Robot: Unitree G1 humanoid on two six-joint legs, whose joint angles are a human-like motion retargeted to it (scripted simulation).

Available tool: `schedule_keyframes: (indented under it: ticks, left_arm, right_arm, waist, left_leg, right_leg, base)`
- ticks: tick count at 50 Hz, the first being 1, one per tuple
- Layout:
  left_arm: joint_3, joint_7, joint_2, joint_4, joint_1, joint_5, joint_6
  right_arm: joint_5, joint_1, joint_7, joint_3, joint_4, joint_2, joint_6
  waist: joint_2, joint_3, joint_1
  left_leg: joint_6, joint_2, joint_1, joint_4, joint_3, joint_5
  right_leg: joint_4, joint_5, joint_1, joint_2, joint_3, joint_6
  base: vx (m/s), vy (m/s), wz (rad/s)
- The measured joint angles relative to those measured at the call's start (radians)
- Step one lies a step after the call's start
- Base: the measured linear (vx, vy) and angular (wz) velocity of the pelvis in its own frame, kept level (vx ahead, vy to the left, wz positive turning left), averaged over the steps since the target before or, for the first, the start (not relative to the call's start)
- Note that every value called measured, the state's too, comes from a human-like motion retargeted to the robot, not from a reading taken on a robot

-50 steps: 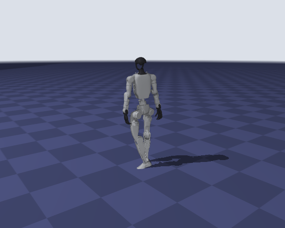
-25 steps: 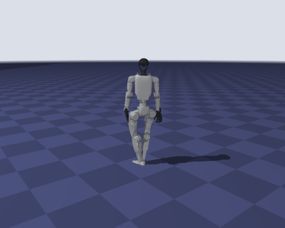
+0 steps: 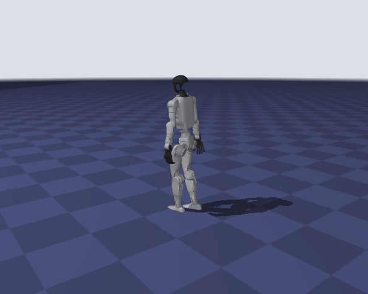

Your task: In place motions

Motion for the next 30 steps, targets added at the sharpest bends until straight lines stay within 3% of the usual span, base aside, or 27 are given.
schedule_keyframes:
  ticks: [3,5,7,11,13,16,18,23,25,30]
  left_arm:
    - [-0.001,-0.010,0.006,-0.006,-0.015,0.004,0.001]
    - [-0.015,0.002,0.005,0.002,-0.033,0.001,0.001]
    - [-0.007,0.015,0.000,0.016,-0.036,-0.010,0.004]
    - [0.008,0.016,0.005,0.066,-0.026,-0.050,0.009]
    - [0.015,0.015,0.015,0.092,-0.018,-0.058,0.013]
    - [0.023,0.038,0.039,0.123,-0.001,-0.044,0.022]
    - [0.032,0.062,0.052,0.130,0.014,-0.027,0.021]
    - [0.091,0.080,0.050,0.138,0.082,-0.024,0.015]
    - [0.125,0.077,0.030,0.153,0.110,-0.049,0.016]
    - [0.249,0.078,-0.064,0.211,0.161,-0.146,0.014]
  right_arm:
    - [-0.058,-0.001,-0.011,0.020,0.003,-0.045,0.000]
    - [-0.104,0.009,-0.014,0.000,0.002,-0.076,0.004]
    - [-0.134,0.026,-0.029,-0.003,0.001,-0.103,0.011]
    - [-0.162,0.060,-0.099,-0.025,0.009,-0.131,0.045]
    - [-0.154,0.071,-0.128,-0.034,0.015,-0.134,0.059]
    - [-0.117,0.085,-0.142,-0.053,0.018,-0.126,0.058]
    - [-0.093,0.087,-0.134,-0.062,0.014,-0.113,0.053]
    - [-0.077,0.061,-0.116,-0.057,-0.034,-0.070,0.044]
    - [-0.086,0.043,-0.113,-0.051,-0.065,-0.058,0.032]
    - [-0.119,0.011,-0.059,-0.044,-0.180,-0.033,0.002]
  waist:
    - [-0.052,0.031,0.133]
    - [-0.056,0.052,0.161]
    - [-0.071,0.052,0.203]
    - [-0.094,0.029,0.175]
    - [-0.100,0.012,0.140]
    - [-0.122,-0.017,0.084]
    - [-0.150,-0.031,0.063]
    - [-0.214,-0.045,0.093]
    - [-0.200,-0.040,0.136]
    - [-0.177,-0.072,0.167]
  left_leg:
    - [-0.003,-0.052,-0.004,-0.013,-0.016,-0.002]
    - [0.011,-0.078,-0.012,-0.016,-0.041,-0.024]
    - [0.044,-0.071,-0.029,-0.033,0.050,-0.070]
    - [0.110,0.006,-0.042,-0.047,0.438,-0.204]
    - [0.111,0.054,-0.037,-0.040,0.620,-0.254]
    - [0.086,0.137,0.032,-0.020,1.015,-0.292]
    - [0.088,0.168,0.075,0.010,1.161,-0.288]
    - [0.158,0.183,0.114,0.039,1.110,-0.146]
    - [0.069,0.179,0.143,-0.022,1.060,-0.070]
    - [0.095,0.094,0.145,-0.137,1.058,-0.069]
  right_leg:
    - [-0.016,-0.036,0.050,-0.037,-0.064,0.007]
    - [-0.012,-0.043,0.056,-0.094,-0.219,0.024]
    - [-0.035,-0.058,0.078,-0.121,-0.307,0.032]
    - [-0.079,-0.088,0.122,-0.173,-0.557,0.063]
    - [-0.097,-0.097,0.141,-0.186,-0.662,0.085]
    - [-0.131,-0.101,0.175,-0.200,-0.848,0.122]
    - [-0.144,-0.099,0.194,-0.219,-0.941,0.145]
    - [-0.145,-0.079,0.228,-0.261,-1.067,0.178]
    - [-0.139,-0.077,0.241,-0.238,-1.085,0.183]
    - [-0.140,-0.043,0.258,-0.232,-1.133,0.204]
  base:
    - [0.52,-0.27,2.35]
    - [0.46,-0.12,3.18]
    - [0.74,-0.07,3.23]
    - [0.70,-0.03,3.79]
    - [0.70,0.06,3.68]
    - [0.66,-0.02,3.99]
    - [0.64,-0.08,3.13]
    - [0.54,-0.11,1.81]
    - [0.50,-0.05,0.65]
    - [0.46,-0.10,0.79]
